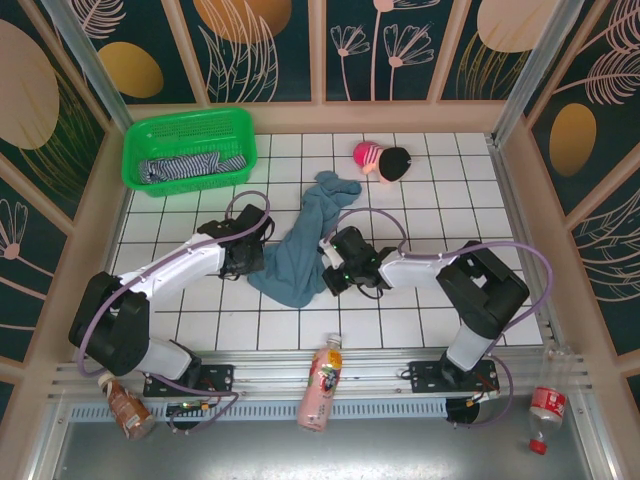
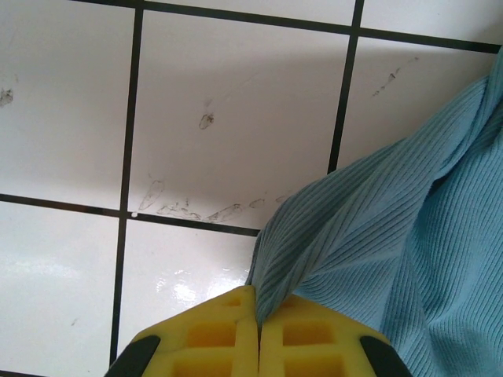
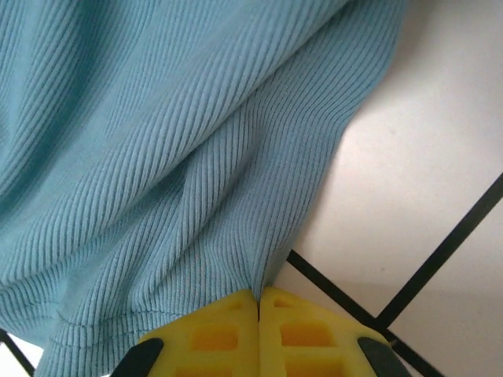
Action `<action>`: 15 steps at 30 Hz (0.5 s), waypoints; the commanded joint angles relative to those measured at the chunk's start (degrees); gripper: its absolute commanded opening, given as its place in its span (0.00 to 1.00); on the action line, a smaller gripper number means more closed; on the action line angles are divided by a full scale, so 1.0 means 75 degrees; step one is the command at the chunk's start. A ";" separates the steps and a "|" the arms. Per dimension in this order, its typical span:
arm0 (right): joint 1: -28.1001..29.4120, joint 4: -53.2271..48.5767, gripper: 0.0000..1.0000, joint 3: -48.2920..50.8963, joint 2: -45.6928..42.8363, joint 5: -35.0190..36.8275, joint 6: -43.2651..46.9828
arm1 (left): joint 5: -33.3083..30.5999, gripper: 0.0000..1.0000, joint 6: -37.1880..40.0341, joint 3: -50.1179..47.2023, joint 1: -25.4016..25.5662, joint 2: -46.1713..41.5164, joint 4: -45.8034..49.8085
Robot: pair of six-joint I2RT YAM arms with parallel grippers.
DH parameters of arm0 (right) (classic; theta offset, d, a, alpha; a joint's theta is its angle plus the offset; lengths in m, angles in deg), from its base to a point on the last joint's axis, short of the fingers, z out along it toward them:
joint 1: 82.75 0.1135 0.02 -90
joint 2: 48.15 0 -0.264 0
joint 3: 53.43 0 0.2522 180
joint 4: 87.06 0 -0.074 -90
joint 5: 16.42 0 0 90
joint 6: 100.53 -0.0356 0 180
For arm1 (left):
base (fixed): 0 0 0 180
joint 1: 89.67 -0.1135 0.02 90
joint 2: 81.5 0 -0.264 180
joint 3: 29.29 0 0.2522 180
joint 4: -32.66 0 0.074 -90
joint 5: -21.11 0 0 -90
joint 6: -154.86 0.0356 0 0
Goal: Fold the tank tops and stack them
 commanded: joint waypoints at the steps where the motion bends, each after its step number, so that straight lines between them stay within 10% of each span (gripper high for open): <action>1: -0.0052 -0.0261 0.00 -0.0097 -0.0581 0.0520 -0.0061 | -0.0163 0.00 0.0241 0.0638 -0.0029 -0.0203 0.0197; 15: -0.2778 0.0924 0.00 -0.1886 -0.4320 0.0050 0.0914 | -0.2158 0.00 0.2500 0.7892 -0.0035 0.0895 0.2016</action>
